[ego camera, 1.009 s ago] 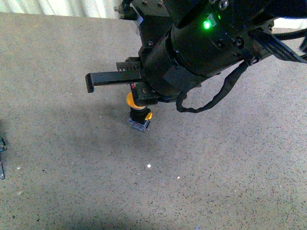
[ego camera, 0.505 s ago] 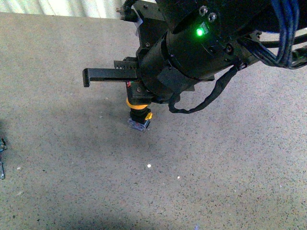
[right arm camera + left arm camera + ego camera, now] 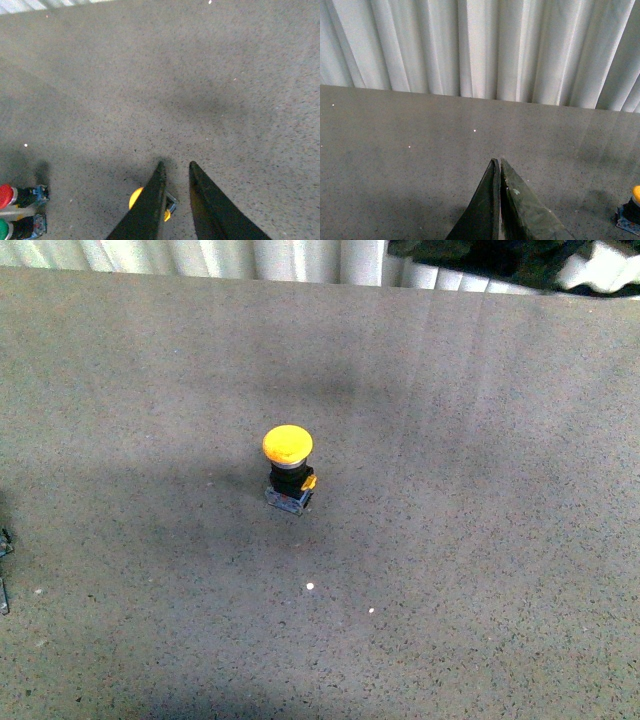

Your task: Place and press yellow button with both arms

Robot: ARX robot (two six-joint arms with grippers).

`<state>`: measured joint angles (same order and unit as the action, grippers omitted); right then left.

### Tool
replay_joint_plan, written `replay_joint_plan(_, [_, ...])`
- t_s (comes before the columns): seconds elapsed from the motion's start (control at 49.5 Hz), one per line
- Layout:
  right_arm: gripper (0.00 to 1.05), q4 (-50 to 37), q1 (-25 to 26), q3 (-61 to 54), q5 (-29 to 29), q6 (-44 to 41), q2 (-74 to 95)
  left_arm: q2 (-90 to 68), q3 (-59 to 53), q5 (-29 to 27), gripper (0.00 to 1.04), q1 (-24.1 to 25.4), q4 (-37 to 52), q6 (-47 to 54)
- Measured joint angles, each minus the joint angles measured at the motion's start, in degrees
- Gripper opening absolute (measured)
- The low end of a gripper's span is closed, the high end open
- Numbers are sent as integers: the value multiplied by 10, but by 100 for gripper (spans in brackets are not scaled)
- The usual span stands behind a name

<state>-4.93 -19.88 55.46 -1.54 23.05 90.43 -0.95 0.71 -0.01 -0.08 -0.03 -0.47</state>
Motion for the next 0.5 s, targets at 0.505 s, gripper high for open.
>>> replay_joint_plan(0.505, [1,-483,65,-317,146,-216,-141,0,0,0,1,0,0,0])
